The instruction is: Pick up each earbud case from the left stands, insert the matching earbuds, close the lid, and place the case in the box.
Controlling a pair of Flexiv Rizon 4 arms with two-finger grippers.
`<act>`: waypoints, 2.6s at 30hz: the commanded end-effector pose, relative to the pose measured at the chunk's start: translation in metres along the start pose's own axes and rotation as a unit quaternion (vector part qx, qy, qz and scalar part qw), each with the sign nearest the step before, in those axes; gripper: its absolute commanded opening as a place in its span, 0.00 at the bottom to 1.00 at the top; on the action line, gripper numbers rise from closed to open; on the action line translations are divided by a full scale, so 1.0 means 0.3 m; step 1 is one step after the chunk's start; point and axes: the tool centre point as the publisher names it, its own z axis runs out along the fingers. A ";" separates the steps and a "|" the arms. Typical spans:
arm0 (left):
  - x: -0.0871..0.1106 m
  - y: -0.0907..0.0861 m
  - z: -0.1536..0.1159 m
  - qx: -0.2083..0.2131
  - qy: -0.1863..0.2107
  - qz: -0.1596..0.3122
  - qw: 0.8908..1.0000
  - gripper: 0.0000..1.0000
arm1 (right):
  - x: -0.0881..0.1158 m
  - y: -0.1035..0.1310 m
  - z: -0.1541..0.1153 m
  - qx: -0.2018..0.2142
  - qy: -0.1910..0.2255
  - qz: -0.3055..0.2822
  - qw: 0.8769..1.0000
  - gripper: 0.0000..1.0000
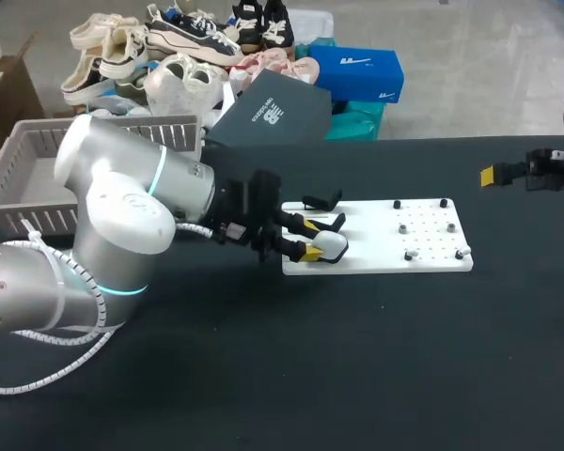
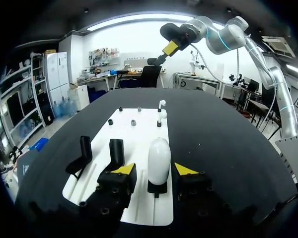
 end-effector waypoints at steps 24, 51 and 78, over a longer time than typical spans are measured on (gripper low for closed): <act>-0.001 0.004 0.019 0.010 -0.001 0.001 1.000 0.43 | -0.001 0.000 0.001 0.001 0.001 0.000 1.000 1.00; -0.037 -0.008 -0.025 0.022 -0.025 0.004 0.999 0.00 | -0.001 0.000 0.001 0.001 0.001 0.000 1.000 1.00; -0.287 -0.220 -0.154 0.023 -0.140 0.044 0.989 0.00 | -0.001 0.000 0.001 0.001 0.001 0.000 1.000 1.00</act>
